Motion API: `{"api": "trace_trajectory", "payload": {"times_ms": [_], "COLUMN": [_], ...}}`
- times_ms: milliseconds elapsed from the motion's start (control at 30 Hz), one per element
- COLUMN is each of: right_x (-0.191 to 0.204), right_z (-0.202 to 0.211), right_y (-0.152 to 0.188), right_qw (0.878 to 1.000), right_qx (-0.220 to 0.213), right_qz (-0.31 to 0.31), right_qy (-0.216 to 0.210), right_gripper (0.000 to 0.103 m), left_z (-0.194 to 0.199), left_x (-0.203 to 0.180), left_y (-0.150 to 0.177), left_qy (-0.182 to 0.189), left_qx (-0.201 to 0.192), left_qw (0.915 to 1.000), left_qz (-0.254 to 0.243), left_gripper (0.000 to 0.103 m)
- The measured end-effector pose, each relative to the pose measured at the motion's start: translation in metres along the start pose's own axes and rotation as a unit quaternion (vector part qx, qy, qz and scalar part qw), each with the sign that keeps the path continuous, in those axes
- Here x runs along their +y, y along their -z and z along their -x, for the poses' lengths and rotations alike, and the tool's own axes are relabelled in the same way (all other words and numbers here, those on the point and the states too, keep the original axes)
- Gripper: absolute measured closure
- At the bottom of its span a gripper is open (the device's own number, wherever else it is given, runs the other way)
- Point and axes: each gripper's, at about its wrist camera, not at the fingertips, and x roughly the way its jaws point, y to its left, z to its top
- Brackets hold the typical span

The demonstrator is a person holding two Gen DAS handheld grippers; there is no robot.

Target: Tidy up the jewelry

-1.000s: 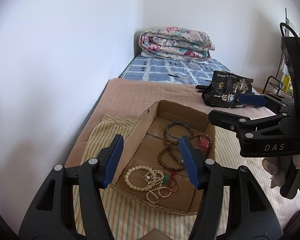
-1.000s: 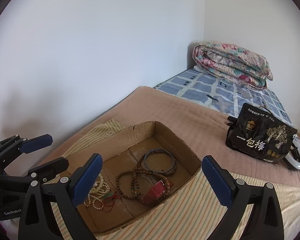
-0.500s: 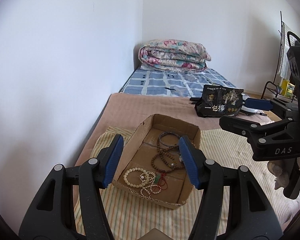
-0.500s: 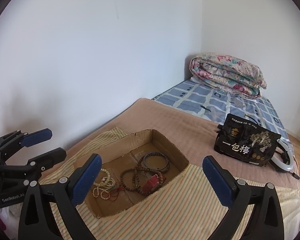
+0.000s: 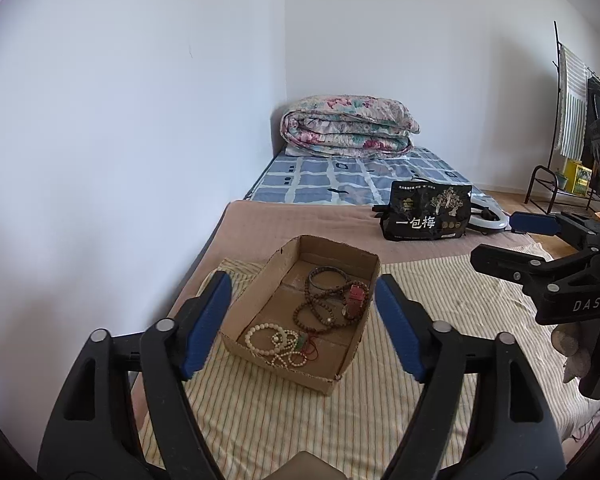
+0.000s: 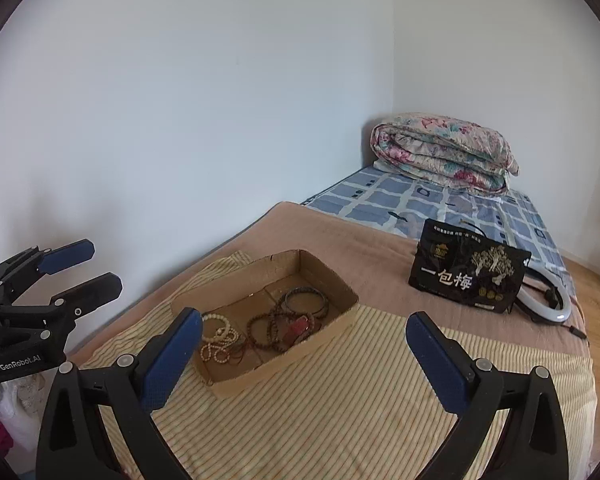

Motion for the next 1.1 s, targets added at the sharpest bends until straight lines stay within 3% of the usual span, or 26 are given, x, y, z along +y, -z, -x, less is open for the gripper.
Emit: {"api": "trace_trajectory", "payload": {"times_ms": [233,700,833,1100], "right_x": [-0.013,-0.016,-0.014,-0.013], "right_z": [0.016,0.023,0.024,0.025], "right_y": [0.02,0.036,0.037,0.037], "right_qw": [1.0,0.999,0.999,0.999], "right_qx": [0.003,0.006,0.004,0.008], "right_qz": [-0.015,0.015,0.019,0.02], "right_qy": [0.007,0.029,0.032,0.037], "right_gripper": [0.0,0.0,0.0,0.0], "left_z": [0.019,0.029,0.032,0.032], "left_x": [-0.013,-0.02,-0.021,-0.024], "left_y": [0.009,0.024,0.026,0.029], "left_qy": [-0.008,-0.022,-0.026,-0.037], "left_qx": [-0.002,0.006,0.005,0.01], "left_qw": [1.0,0.9997,0.9996,0.9991], "left_qz": [-0.005,-0.007,-0.005,-0.018], "left_gripper": [0.019,0.011,0.001,0.001]}}
